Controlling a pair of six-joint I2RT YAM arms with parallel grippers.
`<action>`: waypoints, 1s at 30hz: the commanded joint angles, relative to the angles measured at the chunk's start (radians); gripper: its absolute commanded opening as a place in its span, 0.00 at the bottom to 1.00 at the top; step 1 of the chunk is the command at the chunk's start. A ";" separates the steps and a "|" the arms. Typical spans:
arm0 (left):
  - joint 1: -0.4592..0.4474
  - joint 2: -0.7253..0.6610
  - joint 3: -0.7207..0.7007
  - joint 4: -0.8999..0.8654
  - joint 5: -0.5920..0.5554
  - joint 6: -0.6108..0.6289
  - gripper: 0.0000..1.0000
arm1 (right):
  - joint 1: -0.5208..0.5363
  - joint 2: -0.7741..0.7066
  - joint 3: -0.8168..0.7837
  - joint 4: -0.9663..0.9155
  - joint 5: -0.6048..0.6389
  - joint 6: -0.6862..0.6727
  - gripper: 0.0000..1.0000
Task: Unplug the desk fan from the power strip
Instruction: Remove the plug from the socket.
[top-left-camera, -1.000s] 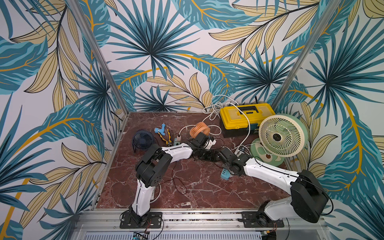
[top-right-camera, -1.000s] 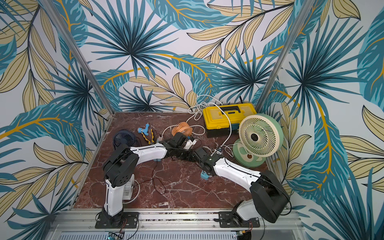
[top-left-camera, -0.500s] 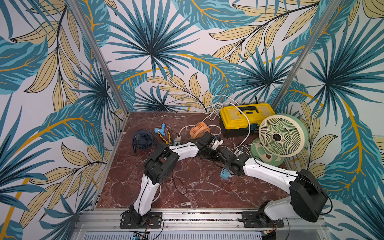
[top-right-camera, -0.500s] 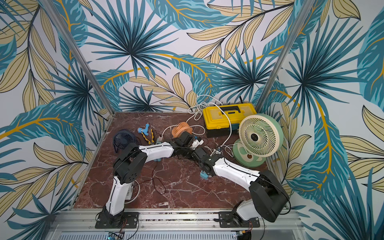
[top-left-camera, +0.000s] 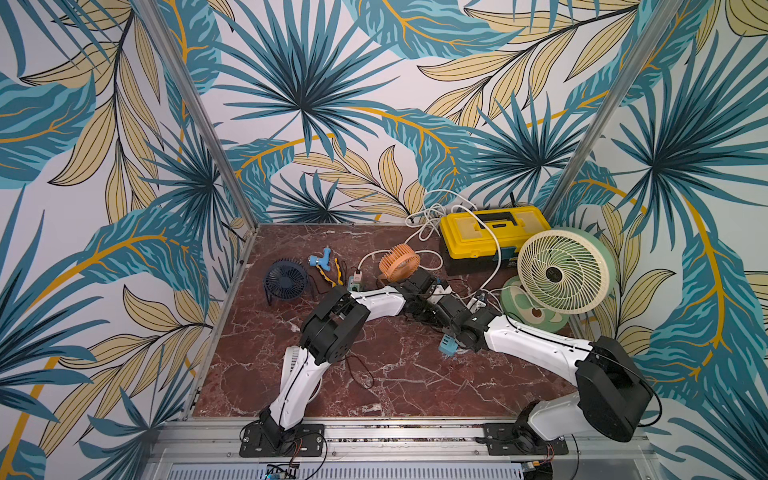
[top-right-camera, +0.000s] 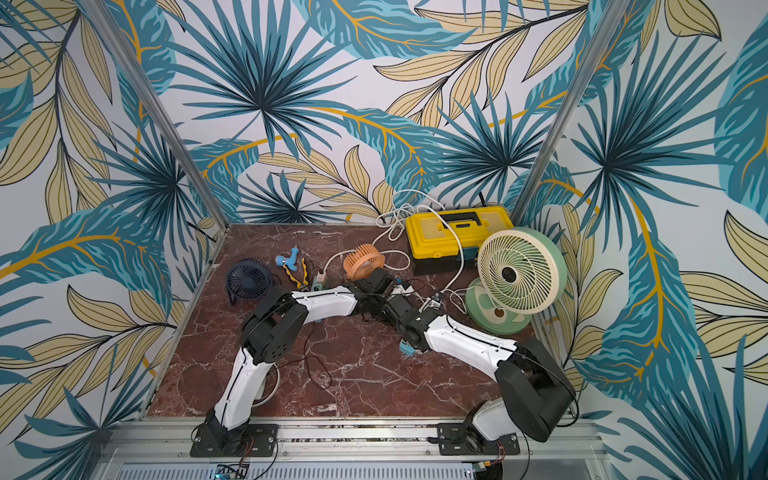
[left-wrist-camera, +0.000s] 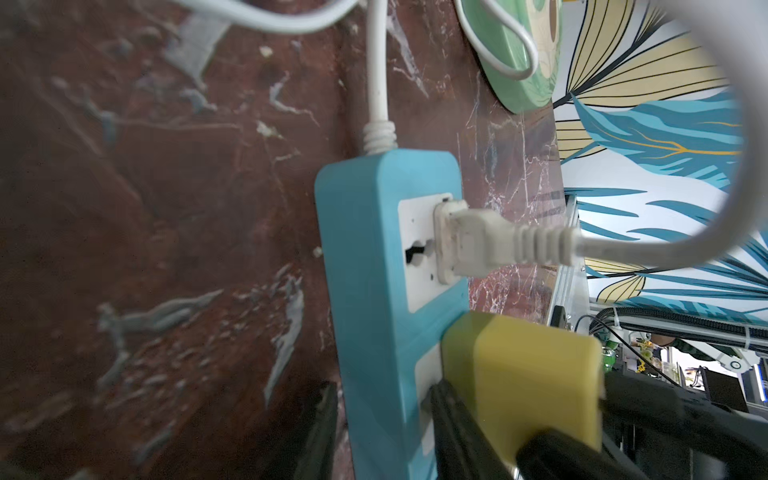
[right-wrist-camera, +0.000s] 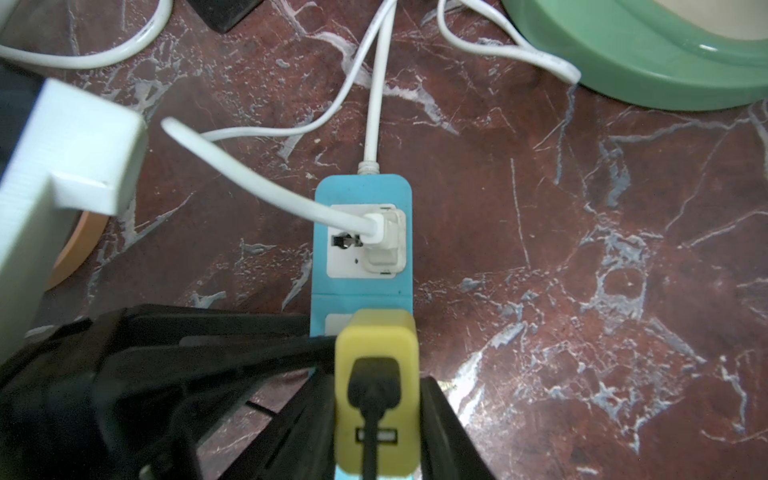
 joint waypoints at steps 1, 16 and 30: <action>-0.007 0.025 0.031 -0.054 -0.050 0.037 0.40 | 0.000 0.045 -0.030 0.011 -0.028 -0.002 0.33; -0.029 0.067 0.081 -0.183 -0.152 0.105 0.36 | 0.018 0.052 -0.006 0.055 -0.029 -0.059 0.30; -0.044 0.098 0.108 -0.230 -0.208 0.134 0.36 | 0.034 0.061 0.082 -0.050 0.006 0.026 0.28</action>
